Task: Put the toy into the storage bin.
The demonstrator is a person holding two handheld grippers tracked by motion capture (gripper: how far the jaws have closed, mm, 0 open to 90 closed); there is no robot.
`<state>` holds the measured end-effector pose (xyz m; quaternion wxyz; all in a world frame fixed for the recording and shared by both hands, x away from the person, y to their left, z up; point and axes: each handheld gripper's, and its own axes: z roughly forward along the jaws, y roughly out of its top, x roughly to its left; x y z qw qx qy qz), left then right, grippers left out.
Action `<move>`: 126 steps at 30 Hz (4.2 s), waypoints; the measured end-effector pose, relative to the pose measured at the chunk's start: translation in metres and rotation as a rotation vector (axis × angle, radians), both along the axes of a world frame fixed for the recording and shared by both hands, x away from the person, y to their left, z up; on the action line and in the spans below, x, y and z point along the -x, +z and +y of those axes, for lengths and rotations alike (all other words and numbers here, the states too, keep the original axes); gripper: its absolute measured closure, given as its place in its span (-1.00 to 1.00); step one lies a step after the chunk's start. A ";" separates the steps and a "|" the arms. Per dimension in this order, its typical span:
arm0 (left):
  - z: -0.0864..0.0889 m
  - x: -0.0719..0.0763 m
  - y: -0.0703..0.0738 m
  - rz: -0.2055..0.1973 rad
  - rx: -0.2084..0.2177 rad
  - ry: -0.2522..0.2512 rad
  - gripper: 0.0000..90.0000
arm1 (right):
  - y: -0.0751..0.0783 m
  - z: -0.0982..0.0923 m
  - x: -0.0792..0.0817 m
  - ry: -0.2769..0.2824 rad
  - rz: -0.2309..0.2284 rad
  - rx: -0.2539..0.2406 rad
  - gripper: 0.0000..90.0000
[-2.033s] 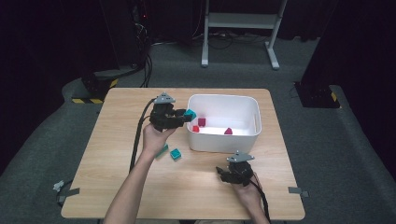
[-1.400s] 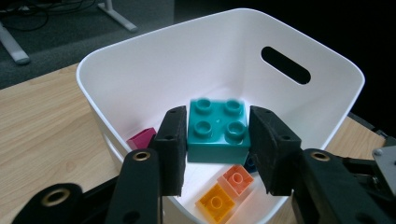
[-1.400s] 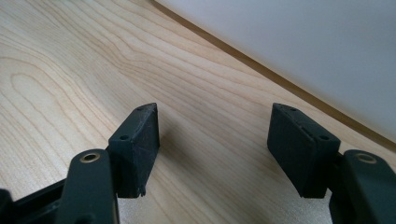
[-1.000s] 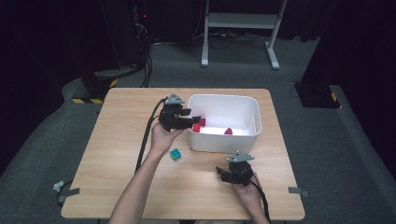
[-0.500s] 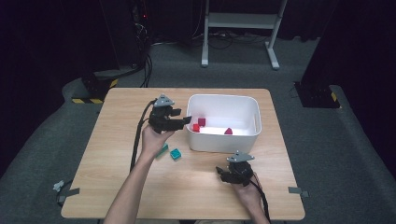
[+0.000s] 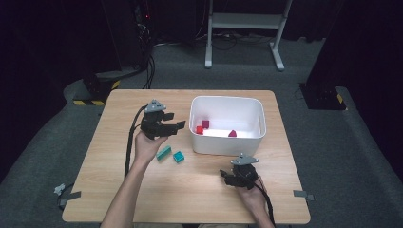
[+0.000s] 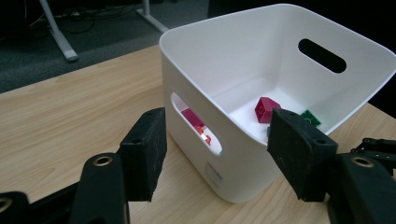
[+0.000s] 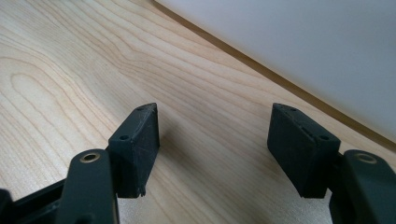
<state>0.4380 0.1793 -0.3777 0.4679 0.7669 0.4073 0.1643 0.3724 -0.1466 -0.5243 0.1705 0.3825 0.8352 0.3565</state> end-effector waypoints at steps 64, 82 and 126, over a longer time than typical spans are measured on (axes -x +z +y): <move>0.056 0.043 -0.074 0.068 -0.043 0.131 -0.19 | 0.000 0.000 0.000 0.000 -0.001 0.000 -0.24; 0.057 0.048 -0.107 0.115 -0.102 0.151 -0.02 | 0.000 0.000 0.000 0.000 0.000 0.000 -0.24; 0.045 0.044 -0.142 0.155 -0.165 0.162 0.45 | 0.000 0.000 0.000 -0.002 0.001 -0.001 -0.24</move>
